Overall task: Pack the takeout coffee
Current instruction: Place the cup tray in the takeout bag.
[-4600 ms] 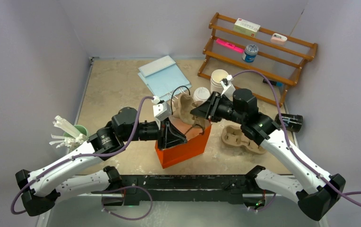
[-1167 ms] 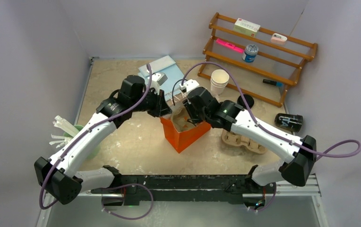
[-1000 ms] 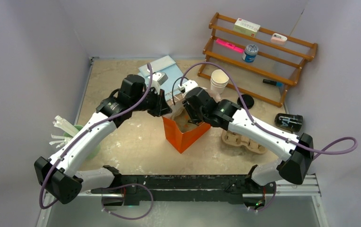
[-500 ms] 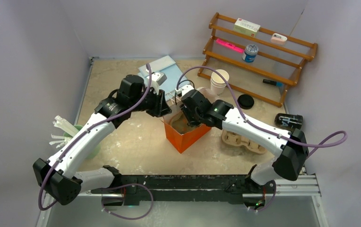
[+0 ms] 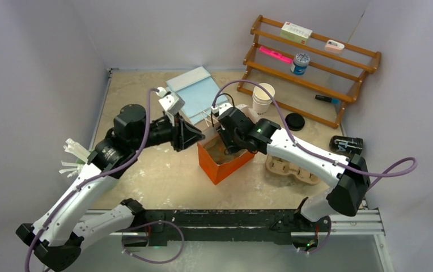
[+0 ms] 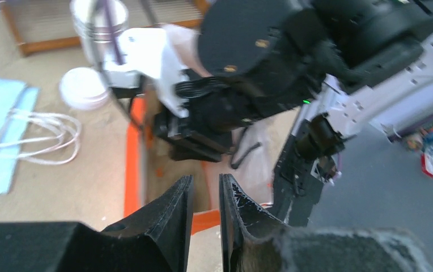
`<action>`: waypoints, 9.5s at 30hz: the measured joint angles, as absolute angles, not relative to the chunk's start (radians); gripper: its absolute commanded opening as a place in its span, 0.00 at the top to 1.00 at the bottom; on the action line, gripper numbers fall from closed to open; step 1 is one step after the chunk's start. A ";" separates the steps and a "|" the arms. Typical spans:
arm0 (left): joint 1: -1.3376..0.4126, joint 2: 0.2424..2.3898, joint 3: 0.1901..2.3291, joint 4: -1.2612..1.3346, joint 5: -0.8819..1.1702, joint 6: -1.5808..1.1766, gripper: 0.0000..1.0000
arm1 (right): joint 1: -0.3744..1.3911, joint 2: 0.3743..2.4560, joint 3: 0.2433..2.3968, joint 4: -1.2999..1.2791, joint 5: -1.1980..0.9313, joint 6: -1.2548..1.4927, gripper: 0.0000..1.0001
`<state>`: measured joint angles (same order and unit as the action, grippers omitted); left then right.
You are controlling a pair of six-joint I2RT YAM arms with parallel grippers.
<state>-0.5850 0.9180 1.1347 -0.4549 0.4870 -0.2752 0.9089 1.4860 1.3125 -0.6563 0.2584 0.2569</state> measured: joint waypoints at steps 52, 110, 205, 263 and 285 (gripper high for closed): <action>-0.983 1.101 1.132 -0.289 0.322 -0.036 1.00 | 0.908 1.477 1.345 -0.690 0.241 0.285 0.68; -0.729 1.194 1.197 -0.394 0.200 -0.244 0.81 | 0.908 1.394 1.167 -0.538 0.244 0.276 0.71; -0.618 1.279 1.187 -0.204 0.266 -0.250 1.00 | 0.903 1.520 1.171 -0.691 0.087 0.307 0.78; -1.162 1.115 1.023 -0.160 -0.039 -0.408 0.66 | 0.903 1.565 1.162 -0.672 0.065 0.348 0.79; -1.171 1.171 1.015 -0.037 0.252 -0.356 1.00 | 0.903 1.567 1.163 -0.668 0.080 0.368 0.80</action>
